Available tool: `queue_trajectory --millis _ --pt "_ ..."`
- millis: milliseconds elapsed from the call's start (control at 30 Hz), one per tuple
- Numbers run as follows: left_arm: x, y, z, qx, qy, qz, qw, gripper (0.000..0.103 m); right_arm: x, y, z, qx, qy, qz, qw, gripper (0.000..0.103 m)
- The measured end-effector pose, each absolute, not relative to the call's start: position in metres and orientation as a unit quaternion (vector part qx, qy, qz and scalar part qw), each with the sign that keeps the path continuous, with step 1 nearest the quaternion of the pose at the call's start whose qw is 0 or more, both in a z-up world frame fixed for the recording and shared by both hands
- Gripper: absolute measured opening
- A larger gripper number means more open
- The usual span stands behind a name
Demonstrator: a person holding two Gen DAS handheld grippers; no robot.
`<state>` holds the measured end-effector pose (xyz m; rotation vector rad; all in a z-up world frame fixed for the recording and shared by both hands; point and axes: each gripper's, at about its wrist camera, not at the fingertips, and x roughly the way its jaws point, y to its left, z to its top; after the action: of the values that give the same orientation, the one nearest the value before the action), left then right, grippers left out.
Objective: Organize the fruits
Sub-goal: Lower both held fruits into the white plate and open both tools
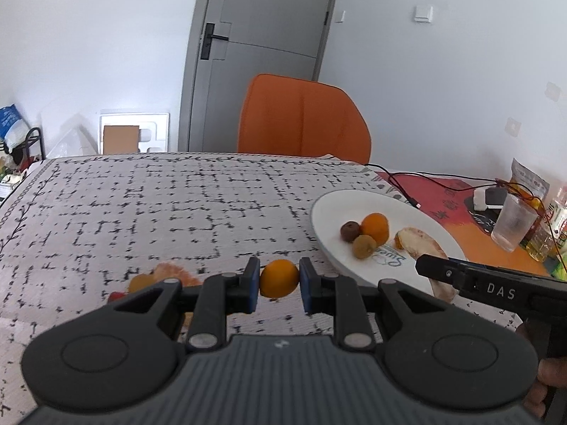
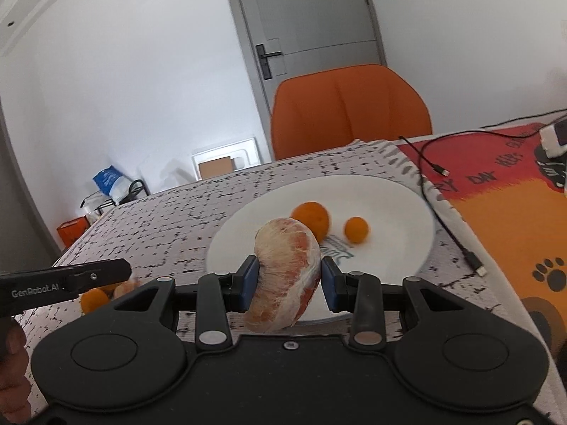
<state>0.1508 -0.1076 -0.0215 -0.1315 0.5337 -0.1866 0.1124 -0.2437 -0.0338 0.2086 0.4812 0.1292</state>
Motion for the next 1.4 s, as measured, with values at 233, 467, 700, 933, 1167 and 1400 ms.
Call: queue_trajectory --millis 233,467,700,933,1167,1400 --pt "0.161 -0.127 -0.024 -0.053 0.268 -0.104 0.956 0.022 0.116 -0.264 -0.039 0.114 0.238 0.048 0.963 0.036" --pt "0.171 -0.145 -0.024 -0.040 0.270 -0.117 0.955 0.022 0.121 -0.280 -0.039 0.120 0.234 0.034 0.964 0.036" --pt "0.184 -0.160 -0.024 -0.030 0.271 -0.126 0.954 0.022 0.130 -0.292 -0.036 0.124 0.232 0.018 0.965 0.036" --pt "0.195 -0.176 -0.024 -0.023 0.274 -0.134 0.952 0.022 0.136 -0.299 -0.034 0.124 0.222 0.002 0.967 0.040" --pt "0.202 -0.188 -0.026 -0.017 0.279 -0.143 0.950 0.022 0.125 -0.297 -0.033 0.113 0.221 0.020 0.969 0.046" --pt "0.199 -0.185 -0.024 -0.022 0.277 -0.138 0.951 0.026 0.121 -0.292 -0.035 0.116 0.228 0.031 0.966 0.046"
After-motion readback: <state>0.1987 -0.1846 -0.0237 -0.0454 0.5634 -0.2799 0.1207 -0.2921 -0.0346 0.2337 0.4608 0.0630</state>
